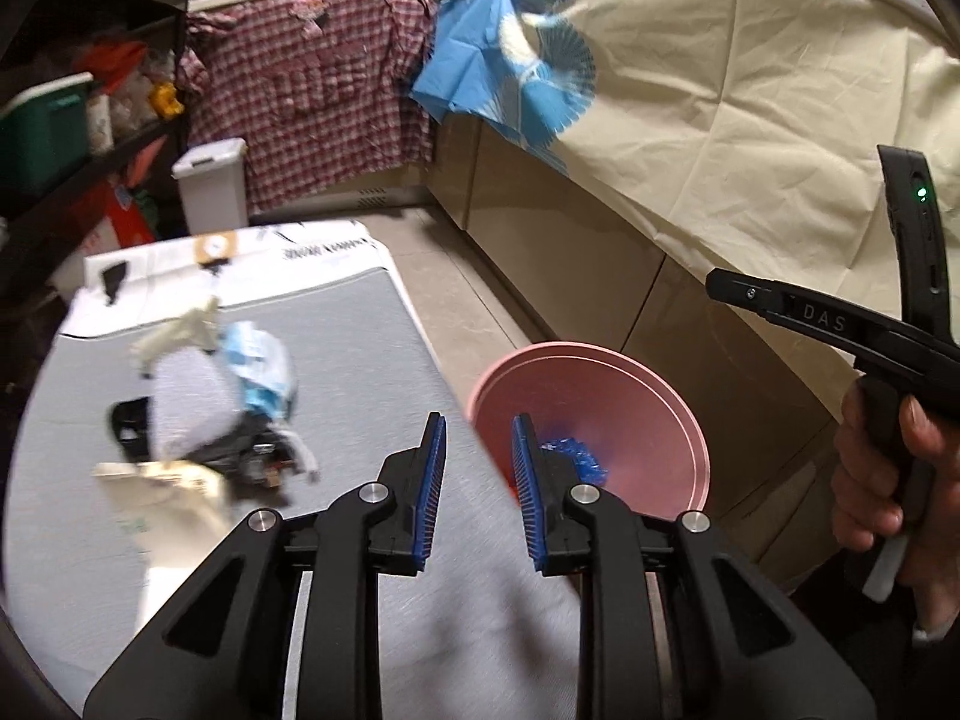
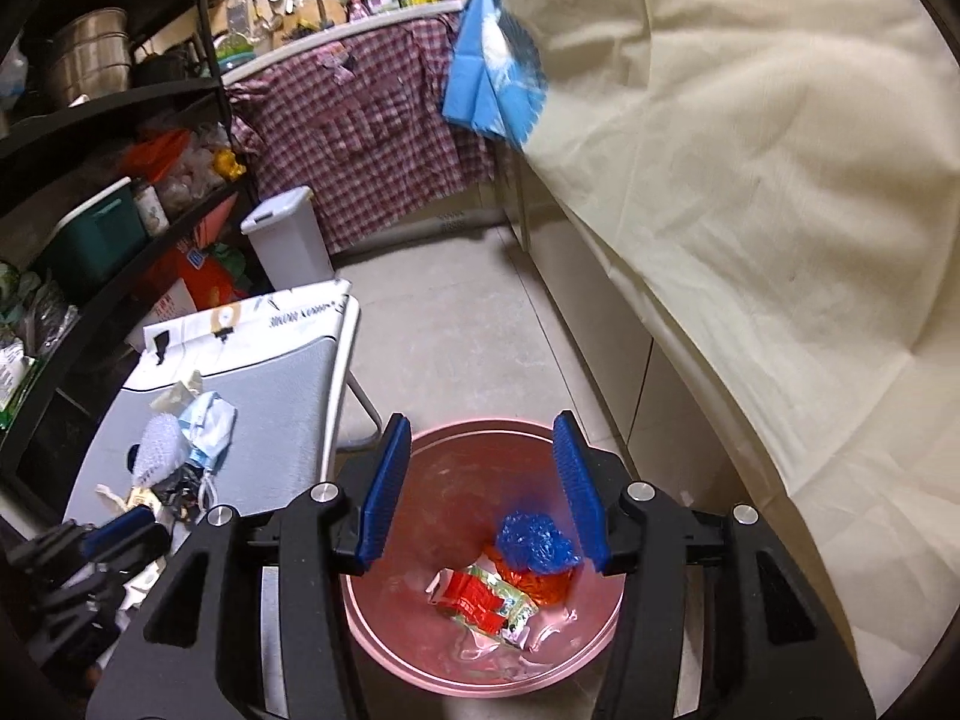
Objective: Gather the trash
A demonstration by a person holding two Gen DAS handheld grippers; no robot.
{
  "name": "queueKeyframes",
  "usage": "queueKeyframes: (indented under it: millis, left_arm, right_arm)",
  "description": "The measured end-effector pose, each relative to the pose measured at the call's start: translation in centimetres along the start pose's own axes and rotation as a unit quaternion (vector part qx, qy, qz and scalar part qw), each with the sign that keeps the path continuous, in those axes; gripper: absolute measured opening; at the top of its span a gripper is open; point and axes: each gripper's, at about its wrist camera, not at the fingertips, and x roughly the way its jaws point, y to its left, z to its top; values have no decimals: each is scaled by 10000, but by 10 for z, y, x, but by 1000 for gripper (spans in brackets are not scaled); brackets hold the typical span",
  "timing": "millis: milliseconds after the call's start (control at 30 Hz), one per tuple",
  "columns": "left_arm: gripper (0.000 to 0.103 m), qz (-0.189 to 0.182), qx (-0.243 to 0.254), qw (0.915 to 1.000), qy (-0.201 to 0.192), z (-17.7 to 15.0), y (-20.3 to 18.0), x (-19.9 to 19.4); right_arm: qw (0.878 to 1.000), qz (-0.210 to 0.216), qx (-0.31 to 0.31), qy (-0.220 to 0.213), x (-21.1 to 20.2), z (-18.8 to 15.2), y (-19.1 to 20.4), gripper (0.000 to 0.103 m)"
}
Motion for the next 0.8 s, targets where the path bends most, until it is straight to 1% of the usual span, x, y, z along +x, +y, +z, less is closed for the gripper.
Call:
queueKeyframes:
  millis: [200, 300, 367, 400, 500, 567, 667, 800]
  left_arm:
    - [23, 225, 90, 9995, -215, -1, 29, -54]
    - [23, 360, 113, 9988, -307, -3, 46, -75]
    - [23, 422, 88, 9985, -337, -6, 57, -84]
    - [23, 447, 54, 9984, -354, -7, 63, -88]
    - [23, 523, -91, 9975, -461, -9, 83, -95]
    - [23, 565, -187, 9969, -513, -13, 96, -95]
    - [23, 584, -271, 9968, -481, -18, 110, -91]
    - [23, 589, -344, 9966, -453, -21, 130, -88]
  right_arm:
    - [9986, 32, -332, -406, -35, -4, 20, 48]
    - [9976, 46, -507, -467, -44, -8, 32, 47]
    - [9970, 45, -572, -528, -47, -10, 40, 44]
    - [9968, 75, -569, -550, -49, -10, 44, 41]
    - [9970, 224, -528, -528, -50, -11, 56, 38]
    - [9967, 220, -576, -522, -50, -11, 67, 36]
    - [9959, 305, -650, -555, -55, -12, 84, 35]
    - [9952, 440, -723, -484, -51, -16, 104, 35]
